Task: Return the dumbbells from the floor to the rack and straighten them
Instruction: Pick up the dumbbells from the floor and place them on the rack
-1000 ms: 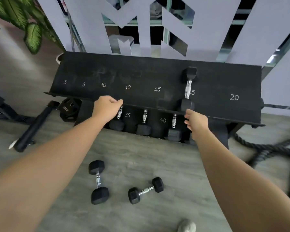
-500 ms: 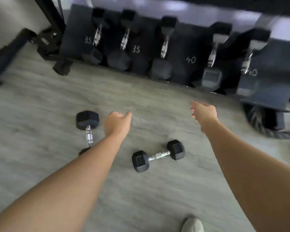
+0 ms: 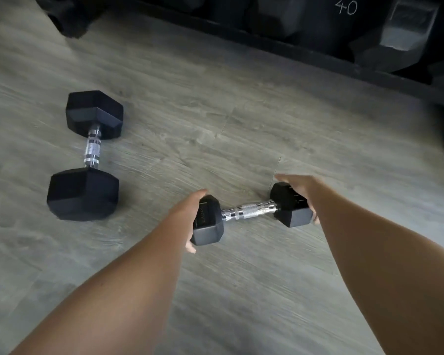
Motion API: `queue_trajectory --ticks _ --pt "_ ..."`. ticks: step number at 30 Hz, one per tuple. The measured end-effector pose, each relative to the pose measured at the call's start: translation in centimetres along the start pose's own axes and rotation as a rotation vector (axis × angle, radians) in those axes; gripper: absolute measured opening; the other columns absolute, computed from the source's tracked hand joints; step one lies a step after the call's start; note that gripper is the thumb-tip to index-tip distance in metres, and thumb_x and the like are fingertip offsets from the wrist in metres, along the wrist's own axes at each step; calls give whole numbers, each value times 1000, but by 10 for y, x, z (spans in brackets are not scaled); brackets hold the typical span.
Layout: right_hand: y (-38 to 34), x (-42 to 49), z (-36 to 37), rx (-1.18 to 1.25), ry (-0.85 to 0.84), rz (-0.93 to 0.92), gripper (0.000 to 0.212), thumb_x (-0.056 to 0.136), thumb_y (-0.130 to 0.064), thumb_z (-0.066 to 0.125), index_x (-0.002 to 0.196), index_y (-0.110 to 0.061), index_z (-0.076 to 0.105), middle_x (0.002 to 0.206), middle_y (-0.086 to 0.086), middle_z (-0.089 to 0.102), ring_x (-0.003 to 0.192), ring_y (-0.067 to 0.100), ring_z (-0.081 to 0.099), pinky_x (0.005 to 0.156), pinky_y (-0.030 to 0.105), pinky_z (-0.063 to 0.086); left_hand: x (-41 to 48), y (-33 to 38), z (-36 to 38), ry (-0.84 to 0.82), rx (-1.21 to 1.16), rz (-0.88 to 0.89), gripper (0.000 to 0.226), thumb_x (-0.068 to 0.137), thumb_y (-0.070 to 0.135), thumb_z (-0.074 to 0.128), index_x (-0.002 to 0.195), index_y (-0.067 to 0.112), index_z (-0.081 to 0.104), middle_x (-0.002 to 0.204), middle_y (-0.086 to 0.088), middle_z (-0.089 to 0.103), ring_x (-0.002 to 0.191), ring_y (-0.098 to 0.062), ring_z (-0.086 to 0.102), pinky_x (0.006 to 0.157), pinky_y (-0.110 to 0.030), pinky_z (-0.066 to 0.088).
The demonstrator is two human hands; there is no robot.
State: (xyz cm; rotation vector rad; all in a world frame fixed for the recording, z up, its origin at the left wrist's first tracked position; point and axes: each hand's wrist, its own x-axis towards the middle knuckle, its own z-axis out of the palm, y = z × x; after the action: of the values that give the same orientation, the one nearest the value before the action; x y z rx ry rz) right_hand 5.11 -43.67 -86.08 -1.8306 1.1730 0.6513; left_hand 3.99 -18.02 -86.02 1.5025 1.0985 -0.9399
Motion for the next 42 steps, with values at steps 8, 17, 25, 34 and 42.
queue_trajectory --ticks 8,17,25,34,42 --pt "10 16 3 70 -49 34 51 65 -45 82 100 -9 73 101 14 75 94 32 72 89 43 57 7 -3 4 -14 -84 -50 51 56 48 77 94 16 66 88 -7 66 80 -31 60 84 -49 48" --pt "-74 -82 -52 203 -25 -93 46 60 -41 85 91 -10 72 93 9 75 89 27 73 88 48 60 -112 72 -39 128 -112 51 40 58 50 74 77 16 62 73 -7 63 68 -27 60 73 -44 51" --pt "-281 -303 -230 256 -31 -200 56 53 -46 87 92 -12 65 93 10 74 82 31 72 84 48 60 -403 221 -88 131 -300 122 36 59 51 68 88 31 65 92 2 63 79 -25 63 77 -34 52" --pt "-498 -460 -432 140 16 -410 70 60 -51 85 114 -11 66 109 10 71 93 34 68 81 44 57 -636 397 -83 0 -501 201 46 55 48 72 94 25 73 82 0 71 84 -25 69 85 -38 51" --pt "-634 -416 -523 9 174 -442 54 58 -50 88 93 -13 67 92 10 71 70 26 66 44 29 45 -636 531 -3 36 -686 266 65 60 50 76 114 21 53 110 -7 59 95 -39 58 84 -59 47"
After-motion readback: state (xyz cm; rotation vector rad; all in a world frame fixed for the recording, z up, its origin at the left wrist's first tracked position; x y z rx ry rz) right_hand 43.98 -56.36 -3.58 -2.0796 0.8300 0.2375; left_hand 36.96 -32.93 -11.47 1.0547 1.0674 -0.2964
